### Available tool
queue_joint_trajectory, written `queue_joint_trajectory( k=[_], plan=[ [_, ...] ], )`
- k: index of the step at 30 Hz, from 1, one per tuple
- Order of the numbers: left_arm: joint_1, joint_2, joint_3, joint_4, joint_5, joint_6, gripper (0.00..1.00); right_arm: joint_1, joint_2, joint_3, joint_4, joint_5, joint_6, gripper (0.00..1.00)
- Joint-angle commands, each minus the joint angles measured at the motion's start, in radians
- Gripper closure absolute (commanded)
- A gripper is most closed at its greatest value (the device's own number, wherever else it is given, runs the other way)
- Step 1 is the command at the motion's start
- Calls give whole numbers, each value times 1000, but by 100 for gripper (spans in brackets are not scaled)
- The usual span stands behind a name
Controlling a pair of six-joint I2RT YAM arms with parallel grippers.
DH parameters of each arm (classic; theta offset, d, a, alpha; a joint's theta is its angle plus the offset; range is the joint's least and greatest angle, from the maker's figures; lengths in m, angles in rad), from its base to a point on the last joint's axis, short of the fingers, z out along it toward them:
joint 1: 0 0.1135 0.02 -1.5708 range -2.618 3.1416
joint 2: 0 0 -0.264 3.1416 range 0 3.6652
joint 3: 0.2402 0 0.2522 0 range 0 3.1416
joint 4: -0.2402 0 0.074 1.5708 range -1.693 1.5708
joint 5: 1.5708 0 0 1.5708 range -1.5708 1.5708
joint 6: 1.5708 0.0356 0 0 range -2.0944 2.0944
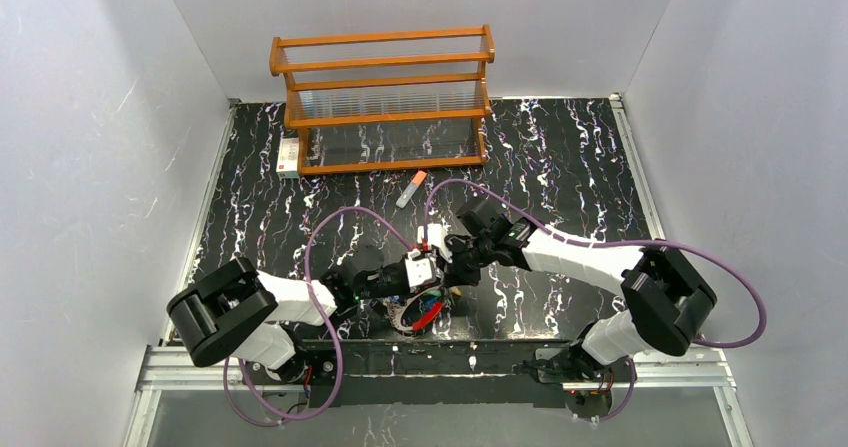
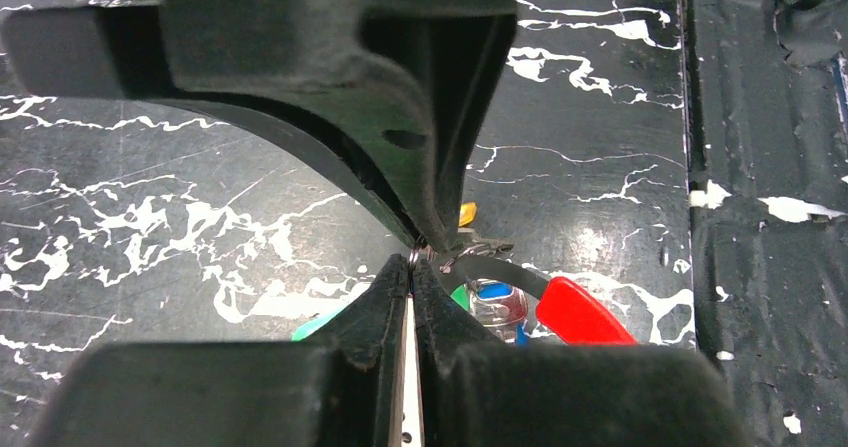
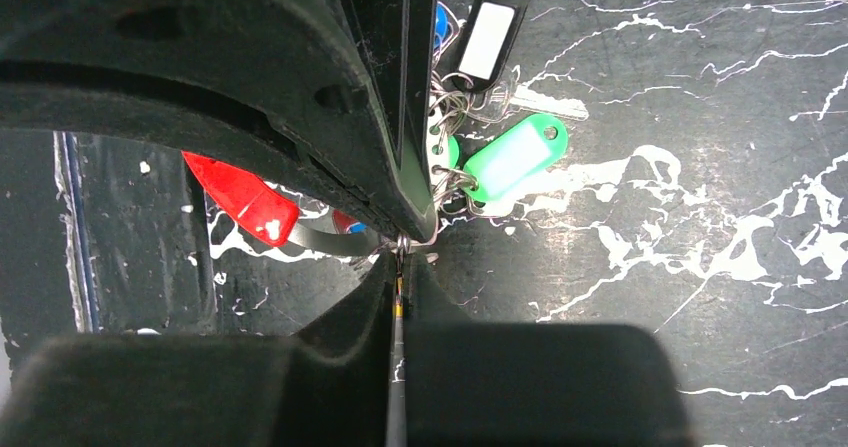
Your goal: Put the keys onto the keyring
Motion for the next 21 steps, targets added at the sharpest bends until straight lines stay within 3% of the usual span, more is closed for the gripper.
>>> queue_joint_trajectory(
  k=[1, 4, 6, 8, 15, 21],
  plan=[
    [-10, -59, -17, -14, -75, -21, 100, 5, -74, -11, 128, -10, 18, 79],
    [-10, -110, -49, 27, -144, -94, 100, -23, -121, -57, 204, -12, 54, 50],
    [-10, -138, -76, 75, -182, -148, 100, -46, -157, -90, 263, -38, 78, 41],
    [-10, -159, -112, 152, -214, -202, 100, -77, -192, -124, 339, -84, 114, 37],
    [-10, -140, -242, 576, -274, -334, 100, -177, -242, -205, 544, -320, 236, 43],
    [-10, -122, -227, 633, -215, -320, 100, -178, -193, -195, 604, -417, 279, 61]
  ],
)
